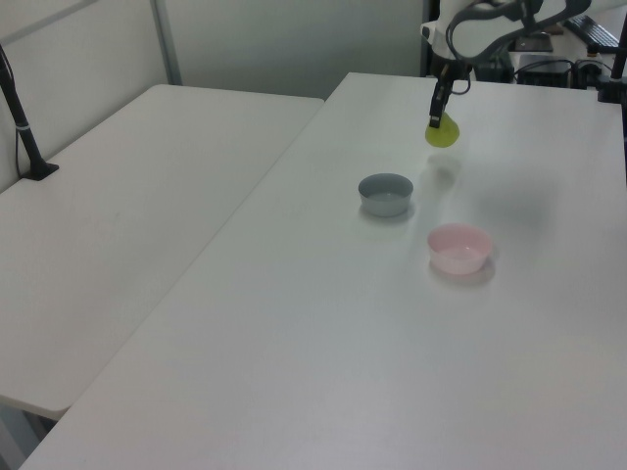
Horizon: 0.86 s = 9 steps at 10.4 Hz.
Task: Place the pear in the bowl
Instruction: 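Lift the pear and carry it toward the pink bowl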
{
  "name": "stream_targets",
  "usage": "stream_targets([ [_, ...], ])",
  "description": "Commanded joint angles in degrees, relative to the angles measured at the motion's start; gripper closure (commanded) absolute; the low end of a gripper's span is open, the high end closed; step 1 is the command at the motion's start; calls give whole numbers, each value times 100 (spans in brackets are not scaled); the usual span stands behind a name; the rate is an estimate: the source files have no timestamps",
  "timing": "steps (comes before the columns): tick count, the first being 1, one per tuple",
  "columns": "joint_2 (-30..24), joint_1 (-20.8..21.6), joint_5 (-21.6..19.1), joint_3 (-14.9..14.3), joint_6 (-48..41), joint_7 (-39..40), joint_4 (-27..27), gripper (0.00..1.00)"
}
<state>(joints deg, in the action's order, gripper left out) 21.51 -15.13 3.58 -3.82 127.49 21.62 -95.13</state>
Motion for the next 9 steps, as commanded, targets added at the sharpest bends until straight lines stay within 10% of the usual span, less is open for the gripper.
stream_targets([
  [1, -989, 133, -155, 450, -1171, -35, -243, 100],
  [9, -2819, 1361, -1017, 715, -2370, -807, -1507, 100],
])
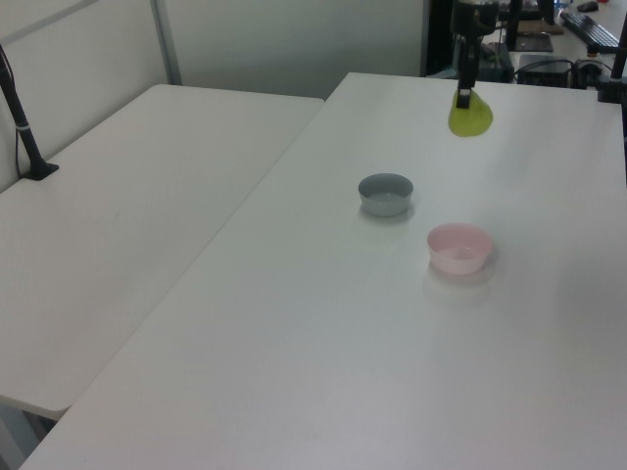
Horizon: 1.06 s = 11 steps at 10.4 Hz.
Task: Place the pear in the bowl
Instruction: 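Lift the pear and carry it toward the pink bowl, then lower the held pear into the pink bowl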
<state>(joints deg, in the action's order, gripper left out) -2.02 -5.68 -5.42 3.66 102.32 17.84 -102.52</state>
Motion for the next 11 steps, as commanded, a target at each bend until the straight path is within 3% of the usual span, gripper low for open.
stream_targets([
  [1, -475, 514, -117, 38, 339, -666, -952, 100],
  [6, -300, 612, -117, 662, 2184, -1537, -1972, 100],
  [11, 131, 612, -55, 803, 2819, -1573, -2175, 100],
])
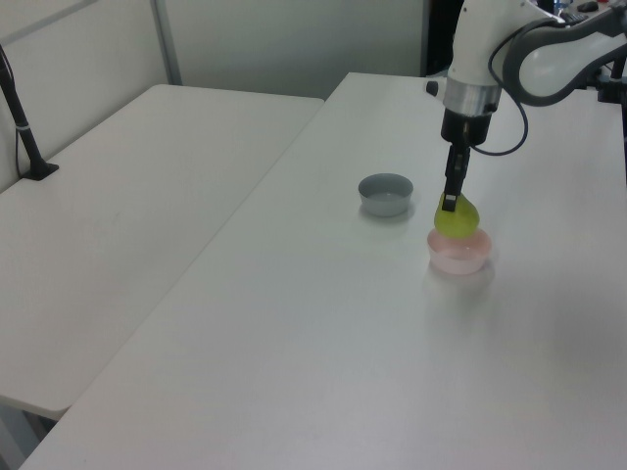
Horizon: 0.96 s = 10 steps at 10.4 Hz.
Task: Place the pear in the bowl
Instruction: 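Lower the held pear into the pink bowl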
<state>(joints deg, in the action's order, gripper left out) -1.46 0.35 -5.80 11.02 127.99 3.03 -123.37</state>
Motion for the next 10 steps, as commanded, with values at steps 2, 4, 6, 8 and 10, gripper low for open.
stream_targets([
  [2, 259, 18, 8, 102, 313, -92, -91, 100],
  [4, 400, 53, 61, 111, 480, -118, -91, 100],
  [6, 523, 53, 201, 111, 490, -127, -91, 100],
  [8, 559, 44, 377, 111, 507, -153, -91, 100],
  [10, 568, -8, 387, 111, 507, -145, -73, 82],
])
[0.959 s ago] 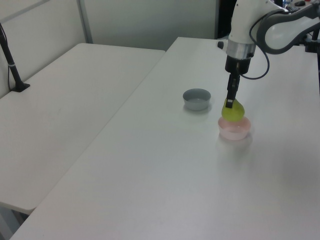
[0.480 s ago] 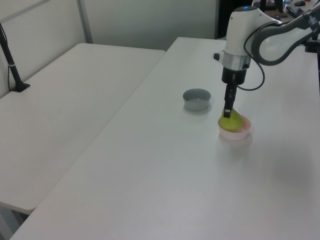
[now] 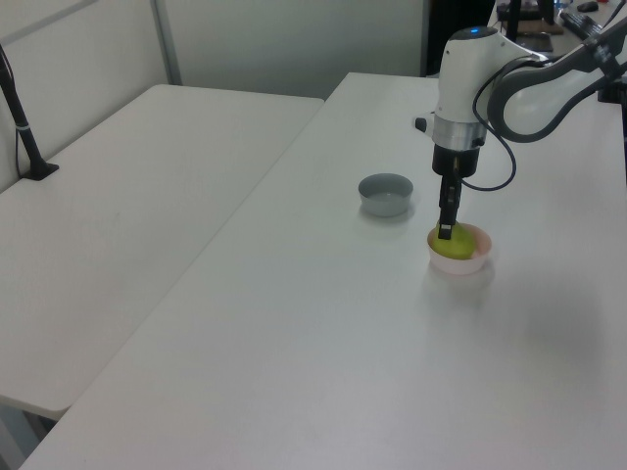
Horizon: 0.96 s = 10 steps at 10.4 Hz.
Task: Place the pear in the bowl
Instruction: 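Lower the held pear into the pink bowl, then open the gripper to release the pear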
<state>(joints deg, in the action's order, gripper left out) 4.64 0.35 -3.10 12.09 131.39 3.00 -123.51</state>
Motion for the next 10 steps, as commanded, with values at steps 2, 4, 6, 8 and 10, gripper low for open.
stream_targets([
  [2, -51, -43, 116, 4, 98, -160, -33, 19],
  [4, -86, -70, 116, 4, 72, -177, -16, 0],
  [6, -95, -70, 116, 4, -383, -553, 247, 0],
  [8, -147, -201, 108, -5, -1085, -617, 755, 0],
  [10, -156, -280, 125, -92, -2060, -617, 1527, 0],
])
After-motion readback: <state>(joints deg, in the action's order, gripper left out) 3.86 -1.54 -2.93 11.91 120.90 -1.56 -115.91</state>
